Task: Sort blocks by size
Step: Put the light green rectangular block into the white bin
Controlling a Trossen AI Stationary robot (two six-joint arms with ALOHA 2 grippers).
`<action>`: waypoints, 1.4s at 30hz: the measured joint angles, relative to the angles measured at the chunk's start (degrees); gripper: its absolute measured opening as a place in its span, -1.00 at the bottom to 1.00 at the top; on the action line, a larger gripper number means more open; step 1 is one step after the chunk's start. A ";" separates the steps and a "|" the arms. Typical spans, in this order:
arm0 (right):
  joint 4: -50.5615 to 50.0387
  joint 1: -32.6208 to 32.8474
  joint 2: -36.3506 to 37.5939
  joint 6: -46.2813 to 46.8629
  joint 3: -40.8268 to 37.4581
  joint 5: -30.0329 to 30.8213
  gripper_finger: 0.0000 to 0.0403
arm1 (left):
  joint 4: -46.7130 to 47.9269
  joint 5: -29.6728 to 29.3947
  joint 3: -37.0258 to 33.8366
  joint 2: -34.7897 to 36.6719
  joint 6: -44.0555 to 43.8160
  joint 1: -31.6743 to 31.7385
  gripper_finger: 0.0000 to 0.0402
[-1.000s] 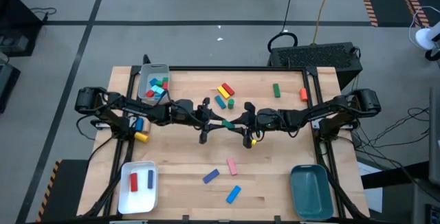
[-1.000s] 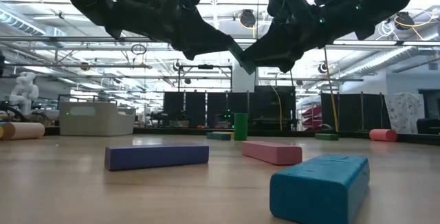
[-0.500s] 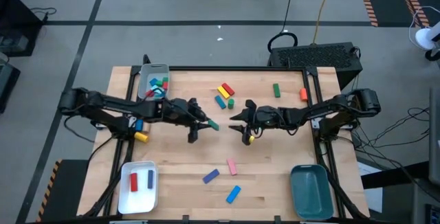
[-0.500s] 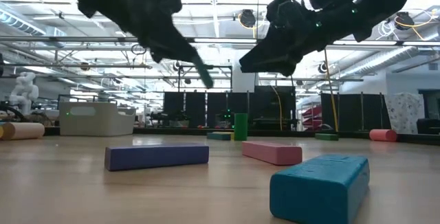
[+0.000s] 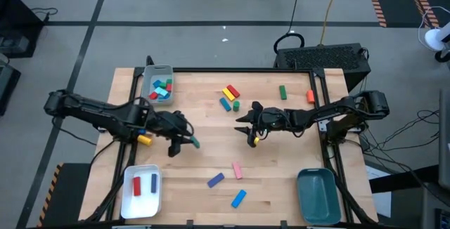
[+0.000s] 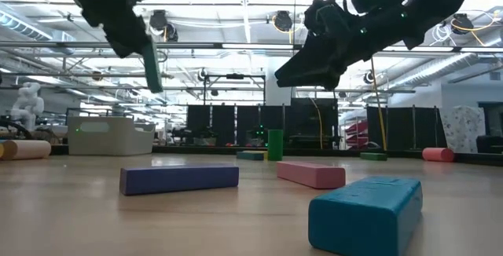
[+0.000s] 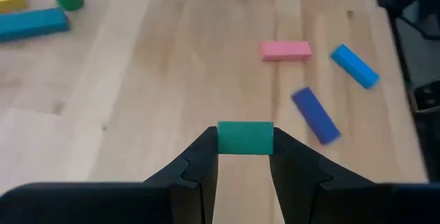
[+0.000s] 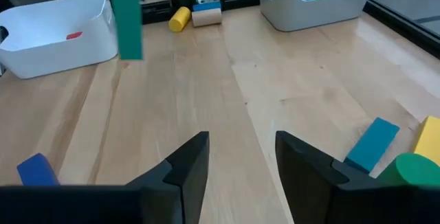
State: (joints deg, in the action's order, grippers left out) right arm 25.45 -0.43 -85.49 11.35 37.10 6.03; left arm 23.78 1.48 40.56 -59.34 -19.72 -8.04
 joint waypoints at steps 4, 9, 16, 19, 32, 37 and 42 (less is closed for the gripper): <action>-0.85 0.02 0.00 0.00 0.00 1.99 -0.25 | 4.72 0.00 0.00 2.42 -4.34 -3.81 -0.45; -1.60 0.00 0.00 0.69 -0.04 4.29 -0.25 | 11.42 3.29 0.01 4.61 -10.09 -8.97 -0.45; -2.36 0.00 0.00 2.99 -0.04 4.43 -0.25 | 18.26 8.10 3.16 5.49 -17.90 -17.54 -0.45; -2.42 0.00 0.00 2.99 -0.04 4.51 -0.25 | 19.39 8.21 5.23 5.37 -21.22 -21.42 -0.45; -2.11 0.00 0.00 4.80 -0.04 4.71 -0.25 | 32.10 2.72 4.71 5.36 -44.76 -37.41 -0.44; -2.12 0.00 -0.01 5.89 -0.04 4.71 -0.25 | 32.71 -2.04 4.07 5.15 -47.53 -41.62 -0.44; -2.14 0.02 -0.02 5.99 -0.04 4.67 -0.25 | 32.82 -4.83 4.04 3.92 -47.55 -43.99 -0.44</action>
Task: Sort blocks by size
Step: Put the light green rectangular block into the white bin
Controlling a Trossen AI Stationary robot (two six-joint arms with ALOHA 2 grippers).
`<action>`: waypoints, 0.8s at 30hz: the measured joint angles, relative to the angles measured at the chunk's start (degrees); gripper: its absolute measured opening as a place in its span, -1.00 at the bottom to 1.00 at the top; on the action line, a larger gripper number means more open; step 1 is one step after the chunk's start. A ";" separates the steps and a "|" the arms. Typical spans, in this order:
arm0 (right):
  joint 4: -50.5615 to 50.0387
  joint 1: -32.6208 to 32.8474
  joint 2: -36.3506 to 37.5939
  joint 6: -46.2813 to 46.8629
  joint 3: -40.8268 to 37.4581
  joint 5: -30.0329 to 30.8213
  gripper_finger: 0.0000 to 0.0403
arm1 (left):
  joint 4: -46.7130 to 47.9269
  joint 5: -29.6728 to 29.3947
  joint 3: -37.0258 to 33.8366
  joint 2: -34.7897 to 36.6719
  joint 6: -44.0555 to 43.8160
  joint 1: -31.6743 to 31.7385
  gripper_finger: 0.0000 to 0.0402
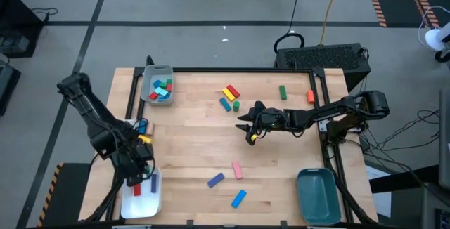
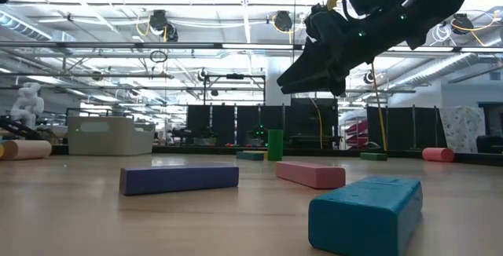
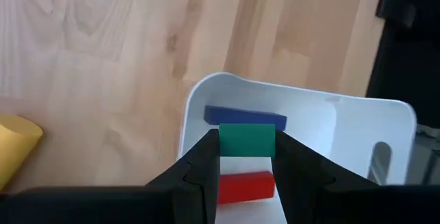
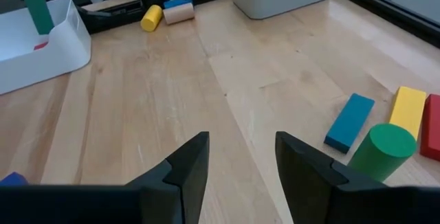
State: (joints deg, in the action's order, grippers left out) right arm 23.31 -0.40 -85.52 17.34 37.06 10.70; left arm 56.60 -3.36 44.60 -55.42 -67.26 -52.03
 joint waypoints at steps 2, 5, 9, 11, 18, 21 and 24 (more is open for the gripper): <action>-0.02 0.00 0.00 0.00 0.00 0.00 -0.25 | -0.05 -0.37 0.00 -1.03 -0.06 -0.52 -0.44; -0.02 0.00 0.00 -0.01 0.00 0.00 -0.25 | -0.50 -0.46 -0.02 -3.37 -1.09 -1.41 -0.44; -0.04 0.00 0.00 -0.07 0.00 -0.02 -0.25 | -0.89 -0.19 -0.02 -7.14 -4.48 -2.97 -0.44; -0.04 0.00 0.00 -0.17 0.00 -0.02 -0.25 | -0.86 -0.14 -0.02 -8.97 -5.88 -3.87 -0.44; -0.04 0.00 0.00 -0.20 0.00 -0.22 -0.25 | -1.41 -0.08 -0.02 -14.26 -5.95 -5.18 -0.40; -0.02 0.02 0.00 -0.36 0.00 -0.25 -0.25 | -0.78 -0.14 -0.02 -15.40 -5.95 -4.97 -0.31; -0.02 -0.22 0.00 -0.87 0.00 -0.31 -0.25 | 0.05 -0.24 -0.02 -16.16 -5.92 -4.45 -0.21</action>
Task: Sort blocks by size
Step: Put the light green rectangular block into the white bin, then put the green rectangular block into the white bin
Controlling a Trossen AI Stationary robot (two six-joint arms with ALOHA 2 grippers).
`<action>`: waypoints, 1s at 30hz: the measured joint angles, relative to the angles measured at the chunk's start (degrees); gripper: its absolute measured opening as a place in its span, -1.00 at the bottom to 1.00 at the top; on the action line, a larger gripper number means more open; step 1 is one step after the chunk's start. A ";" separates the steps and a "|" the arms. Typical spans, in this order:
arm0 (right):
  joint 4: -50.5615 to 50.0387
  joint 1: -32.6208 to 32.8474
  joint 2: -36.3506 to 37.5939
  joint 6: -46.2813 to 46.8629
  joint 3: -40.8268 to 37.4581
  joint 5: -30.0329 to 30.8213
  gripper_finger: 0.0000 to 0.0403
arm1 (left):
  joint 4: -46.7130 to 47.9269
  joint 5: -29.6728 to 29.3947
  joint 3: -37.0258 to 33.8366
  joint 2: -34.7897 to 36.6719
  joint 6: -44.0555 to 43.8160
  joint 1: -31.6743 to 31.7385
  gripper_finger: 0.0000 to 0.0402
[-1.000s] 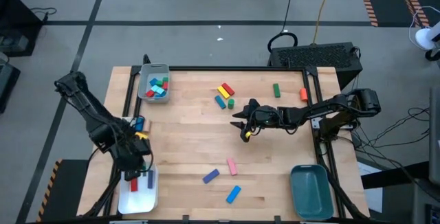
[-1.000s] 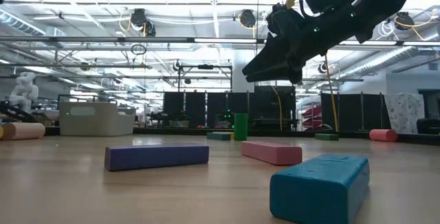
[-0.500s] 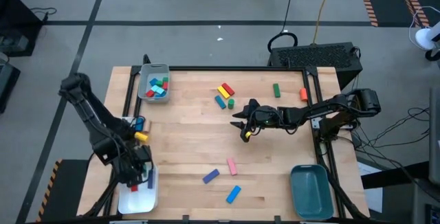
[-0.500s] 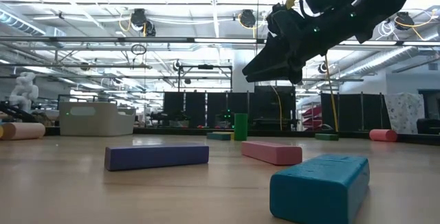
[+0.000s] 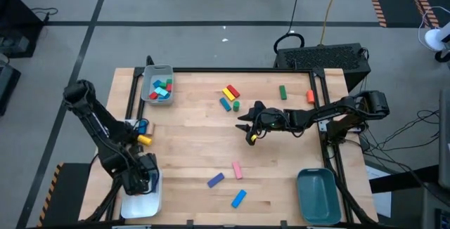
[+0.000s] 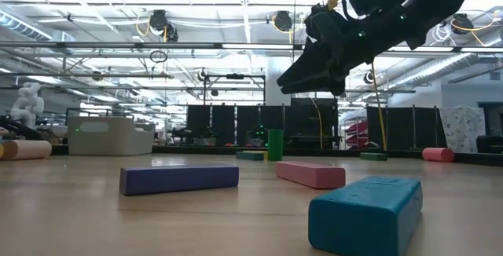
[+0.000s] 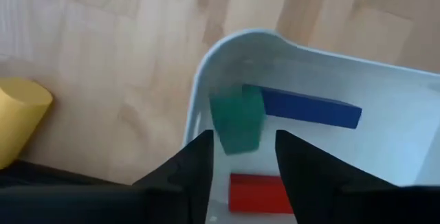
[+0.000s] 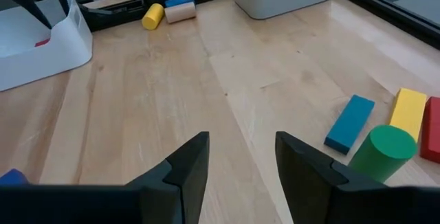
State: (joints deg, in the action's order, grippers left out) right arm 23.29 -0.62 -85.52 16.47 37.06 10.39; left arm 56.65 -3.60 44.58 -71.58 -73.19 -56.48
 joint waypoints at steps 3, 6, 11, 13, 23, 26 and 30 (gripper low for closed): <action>-0.01 -0.59 -0.02 -0.17 0.00 0.21 -0.25 | 0.56 -0.48 0.00 -0.35 0.53 0.64 -0.13; 0.01 -1.64 -0.02 -0.20 0.00 0.40 -0.25 | 1.39 -2.10 0.00 -0.34 3.29 1.17 -0.11; -0.06 -4.47 -0.02 -0.15 0.00 0.46 -0.25 | 1.43 -2.75 0.00 -0.34 9.49 2.75 -0.10; -0.40 -5.89 -0.02 -0.15 0.00 0.48 -0.25 | 1.75 -2.93 0.00 -0.34 12.18 3.43 -0.10; -11.53 -17.76 -0.02 8.67 0.00 4.68 -0.25 | 3.12 -1.51 2.36 -0.19 13.97 6.31 -0.10; -15.74 -21.16 -0.02 11.20 0.00 4.68 -0.25 | 3.36 -1.38 3.95 -0.02 14.03 6.31 -0.10; -21.30 -25.14 -0.02 14.26 0.00 4.65 -0.25 | 6.86 -2.82 6.21 1.28 13.93 6.28 -0.10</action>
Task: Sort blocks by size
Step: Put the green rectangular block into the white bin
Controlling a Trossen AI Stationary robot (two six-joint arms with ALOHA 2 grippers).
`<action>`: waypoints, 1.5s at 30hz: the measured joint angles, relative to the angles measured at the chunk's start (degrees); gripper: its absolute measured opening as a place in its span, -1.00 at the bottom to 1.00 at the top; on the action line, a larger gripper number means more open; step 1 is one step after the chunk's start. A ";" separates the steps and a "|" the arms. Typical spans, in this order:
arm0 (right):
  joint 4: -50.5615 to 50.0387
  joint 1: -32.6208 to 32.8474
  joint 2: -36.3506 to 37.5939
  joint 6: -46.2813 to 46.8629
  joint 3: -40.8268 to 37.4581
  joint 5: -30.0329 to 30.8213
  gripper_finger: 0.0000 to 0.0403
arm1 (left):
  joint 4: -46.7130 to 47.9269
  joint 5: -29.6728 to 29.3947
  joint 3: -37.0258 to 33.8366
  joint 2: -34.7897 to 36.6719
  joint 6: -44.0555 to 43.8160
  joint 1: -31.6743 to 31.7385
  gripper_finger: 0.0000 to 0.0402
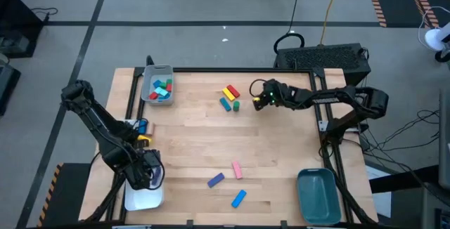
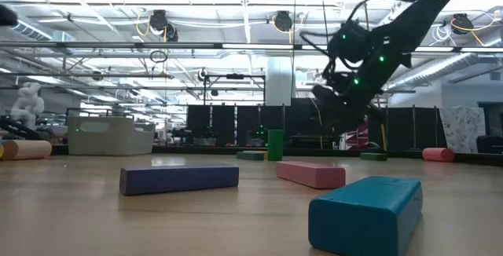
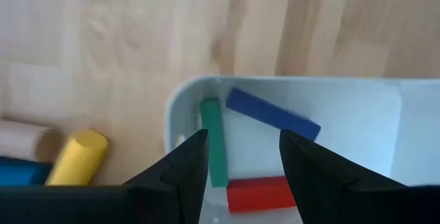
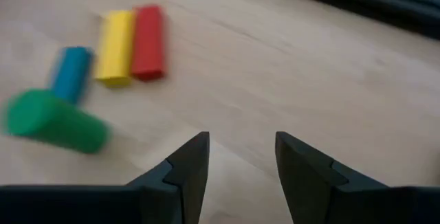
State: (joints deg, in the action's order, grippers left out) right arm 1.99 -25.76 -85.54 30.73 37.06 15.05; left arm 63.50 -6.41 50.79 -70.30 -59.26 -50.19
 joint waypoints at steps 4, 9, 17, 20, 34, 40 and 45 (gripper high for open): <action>-6.75 -3.25 0.01 3.66 0.00 -0.04 -0.25 | 1.36 -6.10 1.34 2.85 -0.25 -0.02 -0.10; -14.91 -5.92 0.02 6.73 0.00 2.80 -0.25 | 1.42 -17.55 1.42 6.95 -0.24 -0.02 -0.10; -17.59 -8.01 0.02 7.14 0.00 6.21 -0.25 | 0.70 -28.12 1.42 10.00 -0.24 -0.02 -0.10; -18.75 -8.54 0.02 7.28 0.02 8.26 -0.25 | -0.06 -30.79 1.42 9.87 -0.21 -0.02 -0.10; -22.80 -9.16 -0.16 11.64 0.07 8.16 -0.25 | -0.09 -39.15 -0.13 9.41 -0.34 -0.02 -0.10; -23.35 -9.82 -1.35 11.71 0.07 7.02 -0.25 | -0.63 -39.08 -0.38 9.41 -0.36 -0.02 -0.10; -23.29 -9.79 -2.36 11.52 0.13 6.22 -0.25 | -0.75 -40.90 -0.39 9.41 -0.35 0.63 -0.10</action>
State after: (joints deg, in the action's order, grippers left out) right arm -21.30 -35.55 -87.90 42.24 37.18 21.27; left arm 62.75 -47.32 50.40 -60.88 -59.60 -49.57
